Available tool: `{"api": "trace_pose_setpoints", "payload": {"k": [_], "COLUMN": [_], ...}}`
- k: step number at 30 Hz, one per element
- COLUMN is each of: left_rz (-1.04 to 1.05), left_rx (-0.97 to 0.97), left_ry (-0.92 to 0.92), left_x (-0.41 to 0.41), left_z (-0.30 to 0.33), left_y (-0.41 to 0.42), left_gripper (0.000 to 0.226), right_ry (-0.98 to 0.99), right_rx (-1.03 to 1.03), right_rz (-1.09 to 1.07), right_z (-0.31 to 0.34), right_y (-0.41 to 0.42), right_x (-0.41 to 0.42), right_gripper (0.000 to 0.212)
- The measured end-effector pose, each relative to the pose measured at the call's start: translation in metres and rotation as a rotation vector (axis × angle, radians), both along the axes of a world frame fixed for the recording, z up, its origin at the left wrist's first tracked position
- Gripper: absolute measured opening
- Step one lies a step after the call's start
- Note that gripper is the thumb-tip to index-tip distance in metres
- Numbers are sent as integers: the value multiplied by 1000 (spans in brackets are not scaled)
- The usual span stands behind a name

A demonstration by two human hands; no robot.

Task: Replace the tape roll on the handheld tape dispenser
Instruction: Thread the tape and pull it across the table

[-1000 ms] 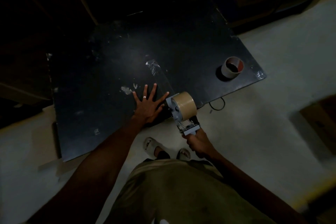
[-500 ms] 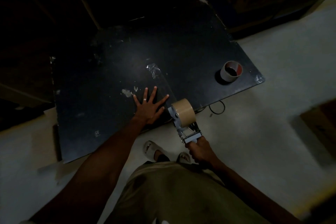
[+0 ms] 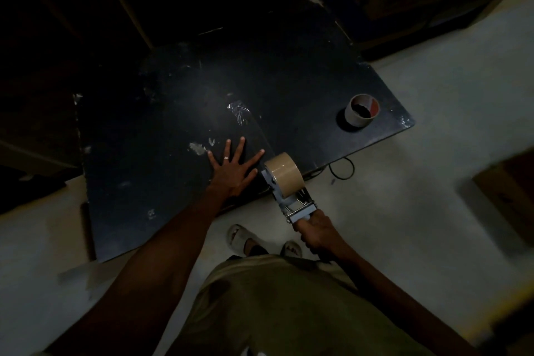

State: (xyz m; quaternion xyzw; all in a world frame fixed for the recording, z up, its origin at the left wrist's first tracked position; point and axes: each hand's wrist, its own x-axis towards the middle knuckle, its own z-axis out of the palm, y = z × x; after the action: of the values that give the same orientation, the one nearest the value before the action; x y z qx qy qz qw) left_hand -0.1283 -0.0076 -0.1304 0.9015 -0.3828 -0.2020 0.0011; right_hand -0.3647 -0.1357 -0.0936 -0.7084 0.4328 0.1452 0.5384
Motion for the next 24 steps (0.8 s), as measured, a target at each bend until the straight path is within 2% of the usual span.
{"api": "trace_pose_setpoints", "payload": {"k": [5, 11, 15, 19, 24], "left_rz": [-5, 6, 0, 0, 10], "left_rx": [19, 32, 38, 44, 27], "left_ry": [5, 14, 36, 40, 33], "left_x": [2, 0, 1, 1, 0], "left_z": [0, 3, 6, 7, 3], "left_y": [0, -1, -2, -2, -2], "left_gripper": [56, 56, 56, 55, 55], "right_ry": [98, 97, 77, 57, 70], "right_rx": [-6, -75, 6, 132, 59], "right_rz": [-13, 79, 54, 17, 68], "right_z": [-1, 0, 9, 22, 19], "right_y": [-4, -9, -10, -10, -13], "right_x": [5, 4, 6, 6, 5], "right_gripper": [20, 27, 16, 16, 16]}}
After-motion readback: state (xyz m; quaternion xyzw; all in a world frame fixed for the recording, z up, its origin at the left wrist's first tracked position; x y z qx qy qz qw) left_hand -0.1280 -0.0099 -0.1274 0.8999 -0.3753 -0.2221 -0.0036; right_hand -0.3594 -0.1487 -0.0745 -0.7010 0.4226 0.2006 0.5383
